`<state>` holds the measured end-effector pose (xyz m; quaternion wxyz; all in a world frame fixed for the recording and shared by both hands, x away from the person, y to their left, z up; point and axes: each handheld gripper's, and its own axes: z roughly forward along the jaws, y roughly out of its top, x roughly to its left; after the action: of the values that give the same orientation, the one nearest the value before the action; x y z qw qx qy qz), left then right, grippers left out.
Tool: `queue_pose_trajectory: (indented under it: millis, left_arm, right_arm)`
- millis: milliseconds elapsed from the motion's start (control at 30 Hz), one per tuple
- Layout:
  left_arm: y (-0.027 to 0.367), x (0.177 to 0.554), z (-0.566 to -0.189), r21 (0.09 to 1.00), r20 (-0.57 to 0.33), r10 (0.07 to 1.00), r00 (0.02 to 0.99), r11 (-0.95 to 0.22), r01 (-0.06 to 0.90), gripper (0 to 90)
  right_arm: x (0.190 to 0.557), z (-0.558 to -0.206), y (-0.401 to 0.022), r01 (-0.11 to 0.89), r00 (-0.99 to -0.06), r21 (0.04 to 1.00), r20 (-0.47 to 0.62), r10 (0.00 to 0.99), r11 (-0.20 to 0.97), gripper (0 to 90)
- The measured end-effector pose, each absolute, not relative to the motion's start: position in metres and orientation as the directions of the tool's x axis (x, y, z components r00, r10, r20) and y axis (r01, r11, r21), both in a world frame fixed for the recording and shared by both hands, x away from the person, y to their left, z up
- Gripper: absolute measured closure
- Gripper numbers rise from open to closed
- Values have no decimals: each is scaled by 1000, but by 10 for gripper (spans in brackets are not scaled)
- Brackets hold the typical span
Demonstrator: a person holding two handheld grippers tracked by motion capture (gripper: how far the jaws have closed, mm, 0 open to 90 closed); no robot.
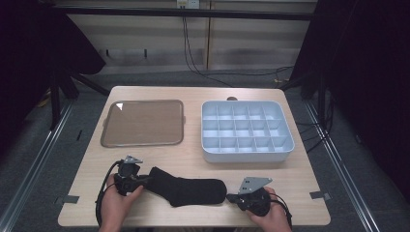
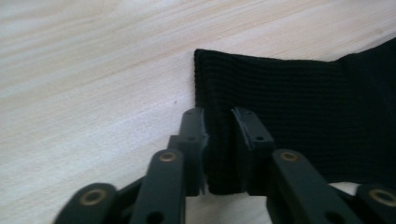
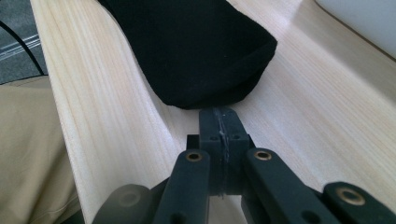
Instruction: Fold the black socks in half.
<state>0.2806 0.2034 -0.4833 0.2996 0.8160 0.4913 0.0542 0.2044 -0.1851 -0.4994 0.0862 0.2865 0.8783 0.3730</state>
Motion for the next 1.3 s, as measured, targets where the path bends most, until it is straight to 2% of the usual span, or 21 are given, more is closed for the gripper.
queue_pose_trajectory:
  millis: [367, 933, 1300]
  left_arm:
    - [204, 279, -473, 538, -227, 839, 495, -316, 782, 791]
    - [203, 279, -446, 565, -256, 807, 533, -322, 760, 791]
    - [194, 277, -434, 584, -241, 796, 556, -339, 738, 790]
  right_arm:
    - [205, -500, -185, 447, -818, 707, 76, 570, 548, 899]
    - [208, -501, -181, 444, -822, 712, 82, 564, 544, 896]
    - [208, -501, -176, 447, -820, 714, 86, 565, 540, 896]
